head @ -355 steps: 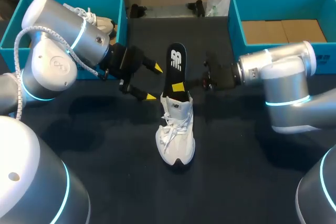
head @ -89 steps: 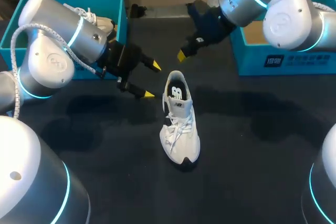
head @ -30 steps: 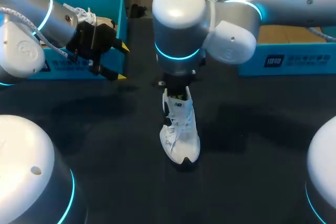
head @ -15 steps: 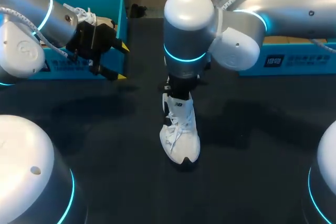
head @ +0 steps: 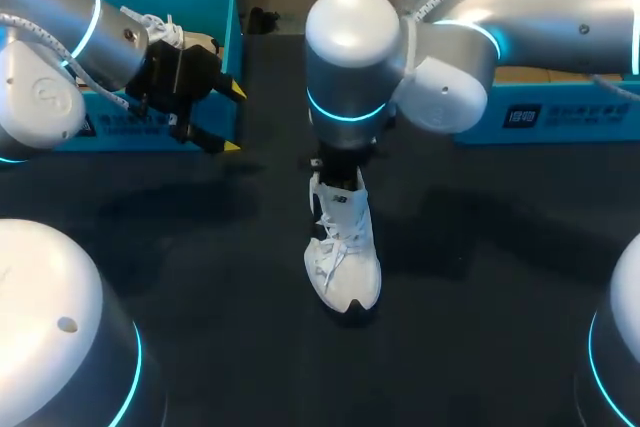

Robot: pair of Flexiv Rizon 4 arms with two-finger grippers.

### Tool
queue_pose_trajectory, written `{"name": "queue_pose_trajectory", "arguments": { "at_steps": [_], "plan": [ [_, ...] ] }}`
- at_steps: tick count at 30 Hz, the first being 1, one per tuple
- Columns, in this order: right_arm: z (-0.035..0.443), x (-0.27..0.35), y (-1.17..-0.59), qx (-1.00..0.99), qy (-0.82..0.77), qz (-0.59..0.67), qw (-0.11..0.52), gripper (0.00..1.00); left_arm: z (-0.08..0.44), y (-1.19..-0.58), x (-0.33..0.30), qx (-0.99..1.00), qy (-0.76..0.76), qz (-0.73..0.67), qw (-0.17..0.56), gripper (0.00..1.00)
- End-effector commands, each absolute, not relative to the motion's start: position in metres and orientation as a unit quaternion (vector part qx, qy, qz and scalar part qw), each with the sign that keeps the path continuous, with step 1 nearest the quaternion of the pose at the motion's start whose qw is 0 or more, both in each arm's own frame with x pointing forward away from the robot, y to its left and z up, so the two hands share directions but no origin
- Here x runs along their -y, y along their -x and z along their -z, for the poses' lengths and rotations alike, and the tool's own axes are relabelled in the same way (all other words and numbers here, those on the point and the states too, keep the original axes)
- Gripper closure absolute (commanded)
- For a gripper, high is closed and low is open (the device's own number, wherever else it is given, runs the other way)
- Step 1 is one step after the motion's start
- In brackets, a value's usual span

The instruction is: Take the shoe out of the shoebox, open the shoe tongue, remove and reinsert the insole, then place the shoe into the shoebox

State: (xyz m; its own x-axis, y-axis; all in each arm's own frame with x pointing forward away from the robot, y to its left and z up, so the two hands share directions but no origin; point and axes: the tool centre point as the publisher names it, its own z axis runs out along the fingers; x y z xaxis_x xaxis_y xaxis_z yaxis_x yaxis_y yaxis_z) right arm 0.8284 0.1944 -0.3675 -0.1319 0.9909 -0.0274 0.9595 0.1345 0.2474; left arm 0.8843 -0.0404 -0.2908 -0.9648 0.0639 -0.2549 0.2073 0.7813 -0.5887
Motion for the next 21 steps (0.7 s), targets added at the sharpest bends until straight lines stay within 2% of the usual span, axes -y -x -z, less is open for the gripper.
{"name": "queue_pose_trajectory", "arguments": {
  "at_steps": [1,9,17,21],
  "plan": [
    [0.373,-0.198,-0.838,-0.749,-0.65,-0.089,0.097,1.0,0.291,-0.885,0.041,-0.938,-0.072,0.321,0.111,0.0],
    [0.4,-0.199,-0.84,-0.753,-0.647,-0.083,0.085,1.0,0.291,-0.885,0.041,-0.938,-0.072,0.321,0.111,0.0],
    [0.38,-0.198,-0.842,-0.748,-0.648,-0.094,0.107,1.0,0.291,-0.885,0.041,-0.938,-0.072,0.321,0.111,0.0],
    [0.39,-0.202,-0.851,-0.757,-0.638,-0.083,0.114,1.0,0.291,-0.885,0.041,-0.938,-0.072,0.321,0.111,0.0]
  ]
}}
